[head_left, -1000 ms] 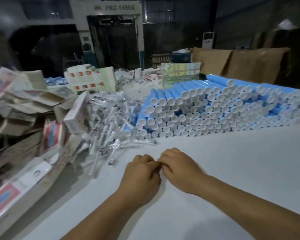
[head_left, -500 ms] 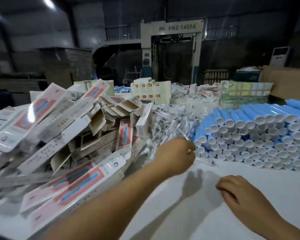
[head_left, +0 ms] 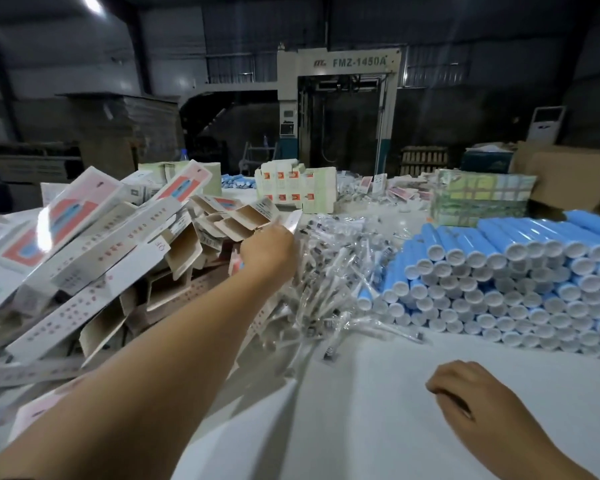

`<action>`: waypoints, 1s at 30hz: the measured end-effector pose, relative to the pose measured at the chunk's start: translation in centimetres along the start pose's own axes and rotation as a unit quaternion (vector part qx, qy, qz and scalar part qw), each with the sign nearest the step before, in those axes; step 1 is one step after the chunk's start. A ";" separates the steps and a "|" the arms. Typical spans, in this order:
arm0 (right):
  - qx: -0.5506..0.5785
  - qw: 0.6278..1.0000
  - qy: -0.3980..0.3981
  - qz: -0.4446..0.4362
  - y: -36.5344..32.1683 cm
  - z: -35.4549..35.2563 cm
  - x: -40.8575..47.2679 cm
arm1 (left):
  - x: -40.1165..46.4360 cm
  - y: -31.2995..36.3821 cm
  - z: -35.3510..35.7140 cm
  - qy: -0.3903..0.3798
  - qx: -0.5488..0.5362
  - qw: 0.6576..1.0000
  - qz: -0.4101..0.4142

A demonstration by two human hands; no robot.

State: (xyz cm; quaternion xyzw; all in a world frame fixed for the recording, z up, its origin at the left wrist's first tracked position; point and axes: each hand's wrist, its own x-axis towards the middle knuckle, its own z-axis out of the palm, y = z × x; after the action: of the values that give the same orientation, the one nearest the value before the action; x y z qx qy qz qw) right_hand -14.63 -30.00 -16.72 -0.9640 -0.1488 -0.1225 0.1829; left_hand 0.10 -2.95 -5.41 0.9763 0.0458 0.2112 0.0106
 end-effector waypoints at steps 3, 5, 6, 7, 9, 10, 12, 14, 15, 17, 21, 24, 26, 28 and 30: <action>0.003 1.000 0.000 0.003 0.2 0.1 -0.1 | -0.2 0.0 -1.8 0.013 -0.122 0.990 -0.063; 0.009 1.000 0.004 0.005 0.6 0.5 -0.1 | -1.3 0.6 -2.6 0.054 -0.240 0.968 -0.059; 0.013 1.000 0.006 0.003 0.9 0.7 -0.1 | -2.5 1.4 -2.7 0.072 -0.302 0.950 -0.036; 0.021 1.000 0.011 0.003 1.1 0.9 0.0 | -4.2 2.4 -2.6 0.083 -0.350 0.933 -0.005; 0.099 0.993 0.039 0.045 1.4 1.2 0.3 | -8.0 4.8 -1.7 0.071 -0.370 0.923 0.079; 0.198 0.973 0.063 0.103 1.3 1.1 0.6 | -9.7 5.8 -1.1 0.053 -0.339 0.932 0.121; 0.453 0.849 0.149 0.228 1.6 0.1 0.9 | -12.1 7.6 0.4 0.019 -0.264 0.947 0.184; 0.634 0.690 0.201 0.285 2.2 -1.2 0.9 | -13.4 8.2 2.1 0.001 -0.201 0.958 0.205; 0.686 0.634 0.203 0.294 2.6 -1.8 0.6 | -13.8 8.2 2.7 -0.002 -0.174 0.963 0.206; 0.737 0.585 0.167 0.294 3.1 -2.3 0.4 | -14.4 7.9 3.4 -0.009 -0.152 0.968 0.197; 0.700 0.641 0.129 0.289 2.9 -2.0 0.5 | -14.7 7.4 3.7 -0.009 -0.129 0.975 0.182; 0.644 0.707 0.124 0.267 2.6 -2.1 0.4 | -15.0 7.5 3.5 0.026 -0.105 0.965 0.241; 0.623 0.734 0.101 0.251 2.4 -2.3 0.1 | -15.1 7.9 4.1 0.067 -0.083 0.953 0.284; 0.617 0.744 0.084 0.242 2.2 -2.6 -0.2 | -15.4 8.4 4.5 0.114 -0.056 0.939 0.320; 0.605 0.754 0.080 0.242 2.2 -2.8 -0.2 | -15.7 8.8 4.6 0.138 -0.064 0.925 0.349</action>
State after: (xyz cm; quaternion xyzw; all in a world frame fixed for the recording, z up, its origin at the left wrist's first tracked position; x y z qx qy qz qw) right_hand -14.61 -33.10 -14.94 -0.6423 0.0619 -0.0351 0.7632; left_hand -11.49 -13.24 -15.75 0.8888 -0.3108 0.3367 -0.0078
